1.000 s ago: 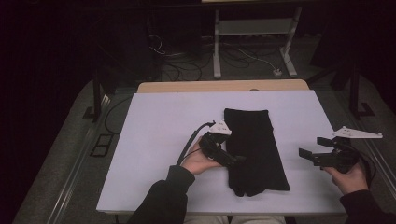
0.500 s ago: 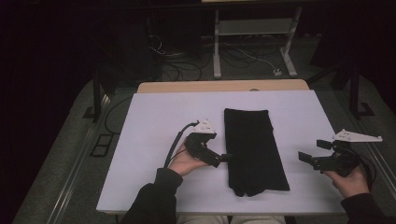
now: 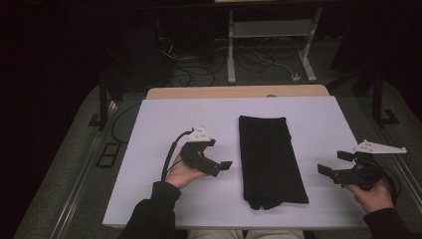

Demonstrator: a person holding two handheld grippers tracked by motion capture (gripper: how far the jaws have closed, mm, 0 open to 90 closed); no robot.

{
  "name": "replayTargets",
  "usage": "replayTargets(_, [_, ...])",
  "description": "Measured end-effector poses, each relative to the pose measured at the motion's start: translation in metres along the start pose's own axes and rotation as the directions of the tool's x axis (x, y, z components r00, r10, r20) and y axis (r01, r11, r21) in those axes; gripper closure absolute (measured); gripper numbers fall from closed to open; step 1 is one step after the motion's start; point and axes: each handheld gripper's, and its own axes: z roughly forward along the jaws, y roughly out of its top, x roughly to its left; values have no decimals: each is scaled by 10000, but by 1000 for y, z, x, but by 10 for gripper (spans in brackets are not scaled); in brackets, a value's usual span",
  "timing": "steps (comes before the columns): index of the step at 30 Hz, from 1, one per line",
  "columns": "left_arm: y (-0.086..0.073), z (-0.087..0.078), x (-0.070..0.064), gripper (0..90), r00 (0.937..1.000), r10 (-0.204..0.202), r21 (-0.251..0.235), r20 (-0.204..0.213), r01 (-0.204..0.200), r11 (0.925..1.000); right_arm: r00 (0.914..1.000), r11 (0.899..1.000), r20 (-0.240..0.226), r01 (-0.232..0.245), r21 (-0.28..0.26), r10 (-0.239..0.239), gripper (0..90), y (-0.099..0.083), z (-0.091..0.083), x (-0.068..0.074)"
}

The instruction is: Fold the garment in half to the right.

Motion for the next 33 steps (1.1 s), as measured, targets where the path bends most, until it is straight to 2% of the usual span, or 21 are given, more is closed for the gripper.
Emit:
replayTargets(21, [-24, -37, 13, 0, 9974, -284, -157, -655, 274, 9995, 9999, 9998, -11, 114, 156, -114, 0, -1, 2, 2])
replayTargets(33, [-45, -64, 21, 0, 9909, -673, -370, -1165, 634, 9973, 9999, 9998, 9, 102, 161, -102, 0, -1, 3, 2])
